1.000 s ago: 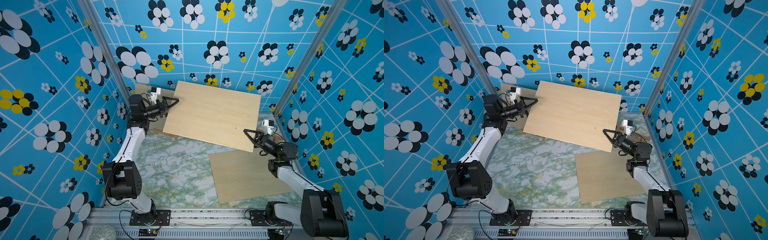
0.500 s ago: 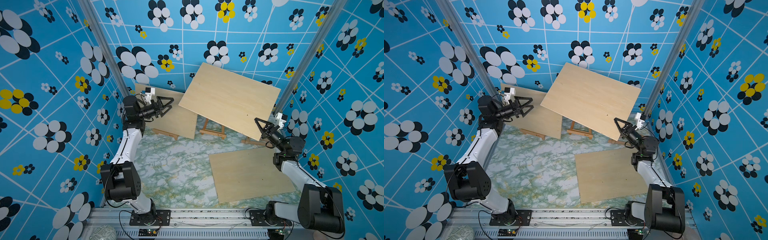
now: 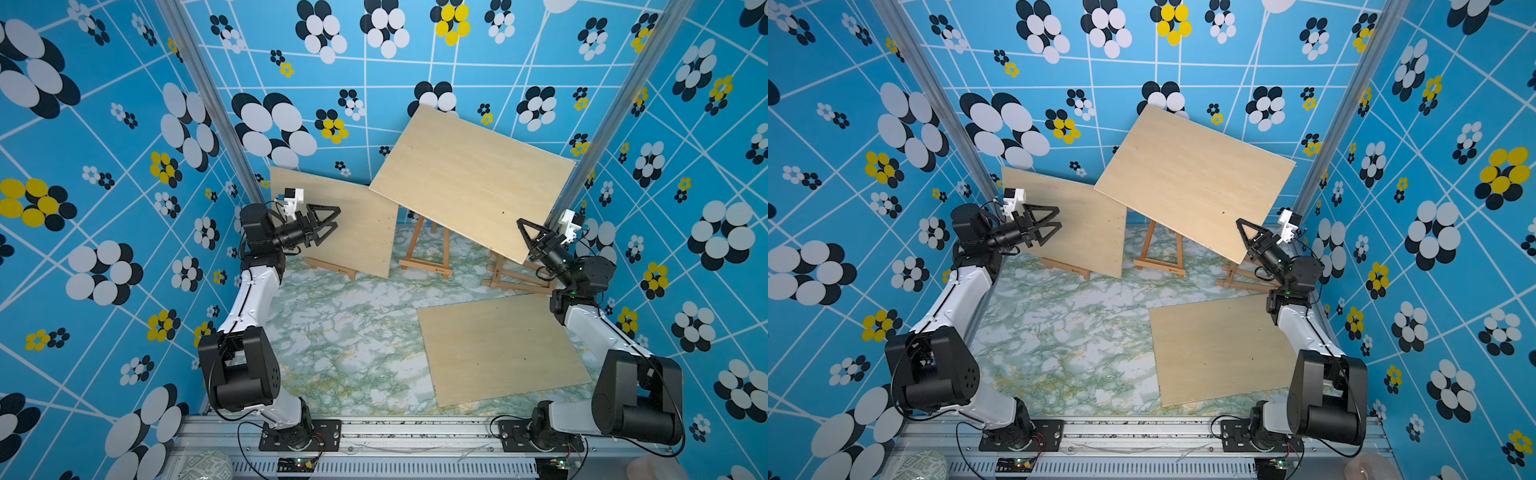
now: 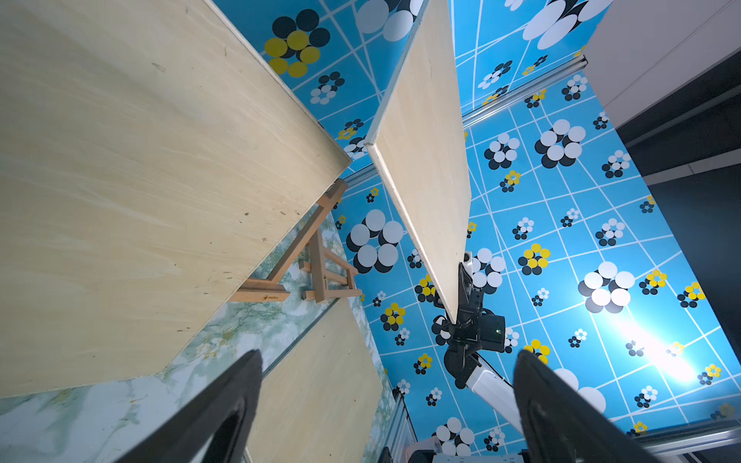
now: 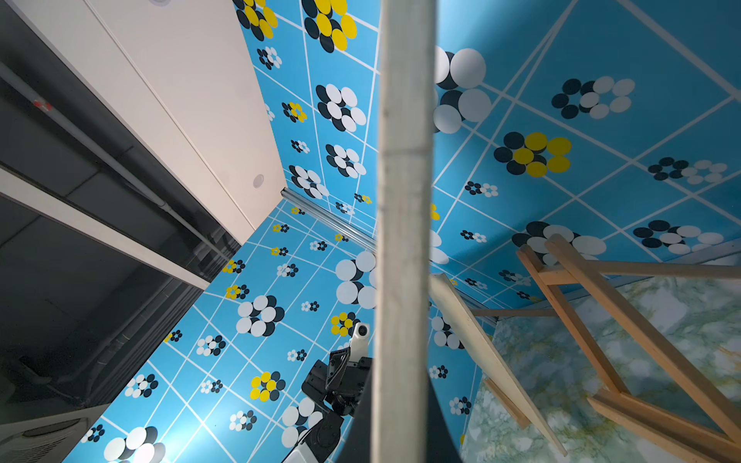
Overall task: Assemble the easel
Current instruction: Place the drawing board on the easel.
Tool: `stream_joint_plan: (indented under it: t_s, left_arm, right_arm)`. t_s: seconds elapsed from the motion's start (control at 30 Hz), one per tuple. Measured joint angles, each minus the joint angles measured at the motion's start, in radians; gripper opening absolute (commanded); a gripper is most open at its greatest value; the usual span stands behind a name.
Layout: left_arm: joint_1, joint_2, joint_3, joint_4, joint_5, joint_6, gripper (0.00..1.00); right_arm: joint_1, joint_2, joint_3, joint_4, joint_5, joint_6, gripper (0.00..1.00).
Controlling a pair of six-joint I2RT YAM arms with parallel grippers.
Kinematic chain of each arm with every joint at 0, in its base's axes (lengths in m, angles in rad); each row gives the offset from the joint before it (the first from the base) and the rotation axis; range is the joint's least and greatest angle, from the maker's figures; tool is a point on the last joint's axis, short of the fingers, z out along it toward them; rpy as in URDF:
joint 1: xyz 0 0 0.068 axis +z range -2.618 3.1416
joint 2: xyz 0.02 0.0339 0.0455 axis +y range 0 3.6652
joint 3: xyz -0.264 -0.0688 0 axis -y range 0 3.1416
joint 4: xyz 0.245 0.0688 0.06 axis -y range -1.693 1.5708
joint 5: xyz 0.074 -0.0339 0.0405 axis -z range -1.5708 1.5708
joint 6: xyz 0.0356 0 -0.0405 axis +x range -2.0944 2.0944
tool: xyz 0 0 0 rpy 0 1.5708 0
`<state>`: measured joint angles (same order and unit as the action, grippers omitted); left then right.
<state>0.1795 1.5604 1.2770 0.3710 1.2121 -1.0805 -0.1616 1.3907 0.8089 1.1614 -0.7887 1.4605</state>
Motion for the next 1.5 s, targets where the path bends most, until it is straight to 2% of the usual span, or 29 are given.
stream_joint_plan:
  t_s: [0.37,0.93,1.5]
  left_arm:
    - [0.000,-0.013,-0.048,-0.014,0.008,0.037,0.99]
    - [0.000,-0.029,-0.063,-0.061,0.007,0.079,0.99]
    - [0.000,-0.031,-0.077,-0.058,0.007,0.079,0.99]
  right_arm:
    - [-0.022,0.050,0.047,-0.009,0.000,-0.036,0.00]
    - [-0.110,0.050,0.029,-0.006,-0.001,-0.080,0.00]
    - [-0.110,0.043,-0.142,-0.028,-0.099,-0.272,0.00]
